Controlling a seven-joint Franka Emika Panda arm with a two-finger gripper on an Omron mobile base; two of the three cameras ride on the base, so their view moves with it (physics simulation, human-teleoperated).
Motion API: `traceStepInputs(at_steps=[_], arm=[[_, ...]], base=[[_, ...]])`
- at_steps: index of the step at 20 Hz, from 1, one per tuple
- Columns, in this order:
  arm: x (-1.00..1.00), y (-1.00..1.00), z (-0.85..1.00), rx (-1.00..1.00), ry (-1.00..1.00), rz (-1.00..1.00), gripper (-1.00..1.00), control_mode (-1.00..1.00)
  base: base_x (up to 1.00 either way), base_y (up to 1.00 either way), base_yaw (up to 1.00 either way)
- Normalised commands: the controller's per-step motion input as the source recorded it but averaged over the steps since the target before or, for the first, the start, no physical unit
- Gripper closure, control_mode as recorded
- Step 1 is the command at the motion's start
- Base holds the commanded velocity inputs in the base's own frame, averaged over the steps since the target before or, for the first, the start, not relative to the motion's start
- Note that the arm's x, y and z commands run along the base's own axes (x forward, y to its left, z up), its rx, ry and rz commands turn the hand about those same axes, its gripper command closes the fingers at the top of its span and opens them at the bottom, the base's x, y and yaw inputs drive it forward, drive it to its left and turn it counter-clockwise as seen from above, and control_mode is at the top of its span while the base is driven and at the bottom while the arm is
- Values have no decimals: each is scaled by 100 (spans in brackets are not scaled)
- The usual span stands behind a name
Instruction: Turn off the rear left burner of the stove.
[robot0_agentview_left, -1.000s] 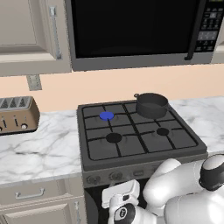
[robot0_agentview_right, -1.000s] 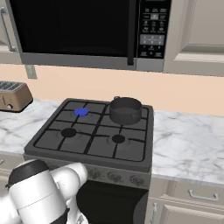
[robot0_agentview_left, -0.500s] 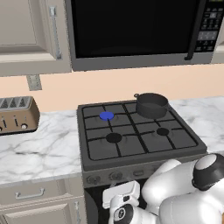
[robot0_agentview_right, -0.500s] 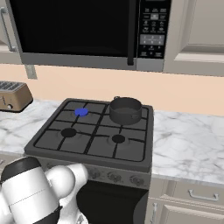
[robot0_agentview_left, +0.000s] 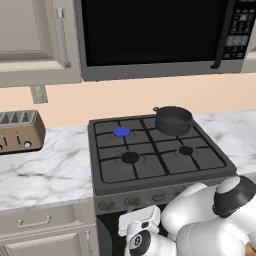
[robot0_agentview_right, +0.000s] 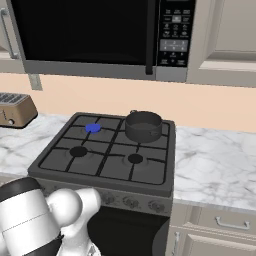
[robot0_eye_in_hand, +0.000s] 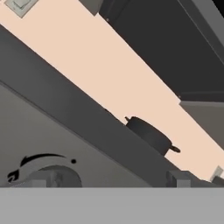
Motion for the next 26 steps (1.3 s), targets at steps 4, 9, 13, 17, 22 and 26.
traceStepInputs(at_steps=[4,9,13,17,22,26], arm=[[6,-1,-17,0,0,0,-100,-100],[20,-9,-9,0,0,1,-100,-100],[20,-8,-6,0,0,2,-100,-100],[13,0,-14,0,2,2,-100,-100],[13,-5,-22,0,3,1,-100,-100],[16,-12,-21,0,2,1,-100,-100]], base=[[0,0,0],[0,0,0],[0,0,0],[0,0,0],[0,0,0],[0,0,0]])
